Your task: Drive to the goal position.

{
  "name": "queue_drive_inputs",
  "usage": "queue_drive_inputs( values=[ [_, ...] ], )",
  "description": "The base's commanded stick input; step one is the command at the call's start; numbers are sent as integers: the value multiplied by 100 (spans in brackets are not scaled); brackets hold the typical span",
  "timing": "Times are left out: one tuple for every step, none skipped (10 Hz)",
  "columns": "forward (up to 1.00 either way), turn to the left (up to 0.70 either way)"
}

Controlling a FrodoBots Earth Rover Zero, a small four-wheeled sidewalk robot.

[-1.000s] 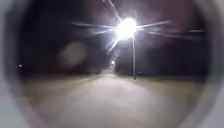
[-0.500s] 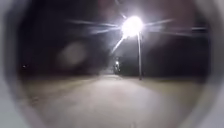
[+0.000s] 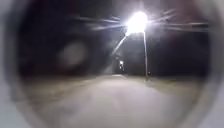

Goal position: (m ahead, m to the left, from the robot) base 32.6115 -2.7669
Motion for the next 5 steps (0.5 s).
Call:
queue_drive_inputs(
  values=[
    [85, -4],
    [85, -8],
    [85, -8],
    [85, -8],
    [85, -4]
  ],
)
